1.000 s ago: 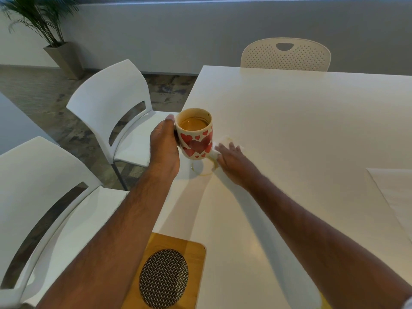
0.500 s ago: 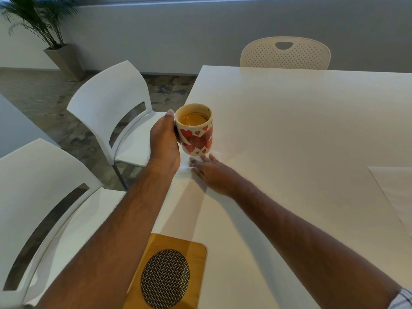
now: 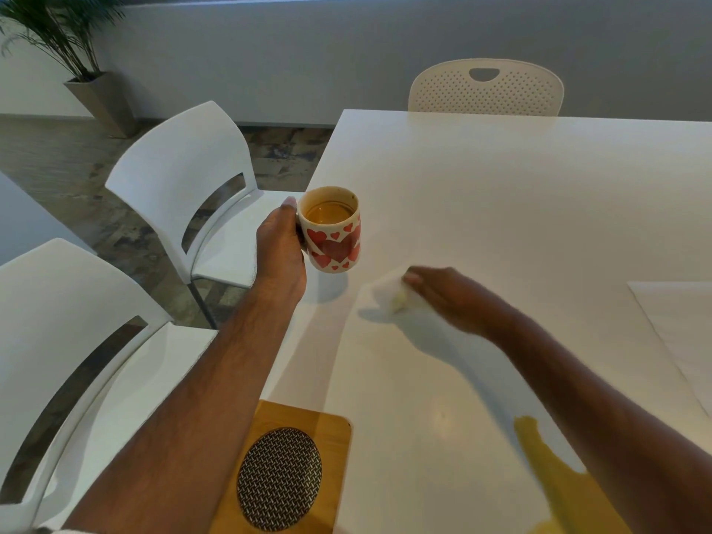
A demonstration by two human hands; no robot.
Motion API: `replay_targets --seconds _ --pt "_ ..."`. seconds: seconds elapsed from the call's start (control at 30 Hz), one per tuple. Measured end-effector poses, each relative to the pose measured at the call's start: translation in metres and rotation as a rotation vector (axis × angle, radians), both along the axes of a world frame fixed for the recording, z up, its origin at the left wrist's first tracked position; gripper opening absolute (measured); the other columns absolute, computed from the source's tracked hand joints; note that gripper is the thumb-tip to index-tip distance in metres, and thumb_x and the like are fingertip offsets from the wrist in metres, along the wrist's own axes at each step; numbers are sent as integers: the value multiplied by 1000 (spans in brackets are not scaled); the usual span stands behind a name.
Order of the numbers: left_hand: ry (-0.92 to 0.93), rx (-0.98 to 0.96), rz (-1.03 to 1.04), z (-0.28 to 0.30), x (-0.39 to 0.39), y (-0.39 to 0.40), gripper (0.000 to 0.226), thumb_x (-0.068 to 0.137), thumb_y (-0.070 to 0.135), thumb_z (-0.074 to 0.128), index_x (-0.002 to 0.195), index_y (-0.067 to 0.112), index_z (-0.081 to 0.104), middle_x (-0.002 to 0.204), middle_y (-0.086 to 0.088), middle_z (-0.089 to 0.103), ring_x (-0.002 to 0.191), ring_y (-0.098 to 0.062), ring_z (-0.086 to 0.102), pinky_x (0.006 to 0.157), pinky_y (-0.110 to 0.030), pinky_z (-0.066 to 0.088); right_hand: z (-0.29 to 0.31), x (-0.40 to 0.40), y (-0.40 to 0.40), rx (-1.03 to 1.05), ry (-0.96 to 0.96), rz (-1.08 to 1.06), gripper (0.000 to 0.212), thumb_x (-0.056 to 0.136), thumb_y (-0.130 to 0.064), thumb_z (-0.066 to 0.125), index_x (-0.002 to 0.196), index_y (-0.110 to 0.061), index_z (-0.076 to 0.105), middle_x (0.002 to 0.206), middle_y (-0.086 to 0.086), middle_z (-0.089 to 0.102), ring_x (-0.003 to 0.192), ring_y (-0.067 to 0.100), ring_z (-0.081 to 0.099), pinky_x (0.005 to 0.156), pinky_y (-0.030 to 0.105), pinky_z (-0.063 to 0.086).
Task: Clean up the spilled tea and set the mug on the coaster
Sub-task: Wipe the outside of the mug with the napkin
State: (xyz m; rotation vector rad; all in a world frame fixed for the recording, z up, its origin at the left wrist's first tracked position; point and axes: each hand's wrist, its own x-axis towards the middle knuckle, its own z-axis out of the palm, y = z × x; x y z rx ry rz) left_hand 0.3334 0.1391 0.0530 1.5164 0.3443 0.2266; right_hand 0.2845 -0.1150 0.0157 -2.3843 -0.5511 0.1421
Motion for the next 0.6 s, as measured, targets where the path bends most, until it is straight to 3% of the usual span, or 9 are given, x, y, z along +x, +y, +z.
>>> replay_targets --seconds 0.1,0.17,0.23,0.4,0.47,0.5,0.6 --pt "19 -4 5 -2 -1 -3 29 108 50 44 102 34 68 104 7 77 100 -17 74 96 -39 59 3 22 -25 214 -174 -315 36 112 -39 34 87 -21 53 74 -5 58 73 17 57 66 32 39" --pt "19 2 6 -2 -1 -4 29 109 50 44 102 35 68 104 7 76 100 -16 74 96 -38 59 2 35 -29 325 -287 -531 40 111 -41 33 92 -16 56 79 -2 62 77 23 61 66 36 43" --pt "13 6 3 -3 -1 -4 29 108 50 44 103 35 67 105 8 76 100 -16 74 96 -38 60 1 44 -24 354 -328 -616 40 113 -39 32 104 -11 60 90 4 67 84 28 64 66 32 41" --pt "-10 7 9 -2 0 -3 28 108 49 45 98 37 68 99 11 77 100 -16 74 98 -40 59 -24 59 14 134 -116 -357 34 113 -33 35 135 -25 60 128 10 71 115 32 66 80 24 40" --pt "-18 5 5 -3 0 -3 27 108 48 47 97 38 69 97 11 77 101 -17 75 98 -41 59 -38 60 36 0 -23 -240 38 114 -31 32 144 -27 54 147 12 59 136 36 53 106 35 40" --pt "-18 5 5 -3 1 -3 27 108 48 47 96 38 69 97 11 77 100 -16 75 98 -42 59 -43 59 47 -78 4 -220 40 114 -30 31 148 -23 51 155 14 51 147 38 40 118 44 31" --pt "-10 5 12 -3 4 -4 27 108 48 47 99 36 69 99 10 77 99 -15 75 99 -41 59 -49 52 79 -188 -41 -196 44 114 -27 32 153 -14 46 164 13 38 156 38 21 128 52 11"
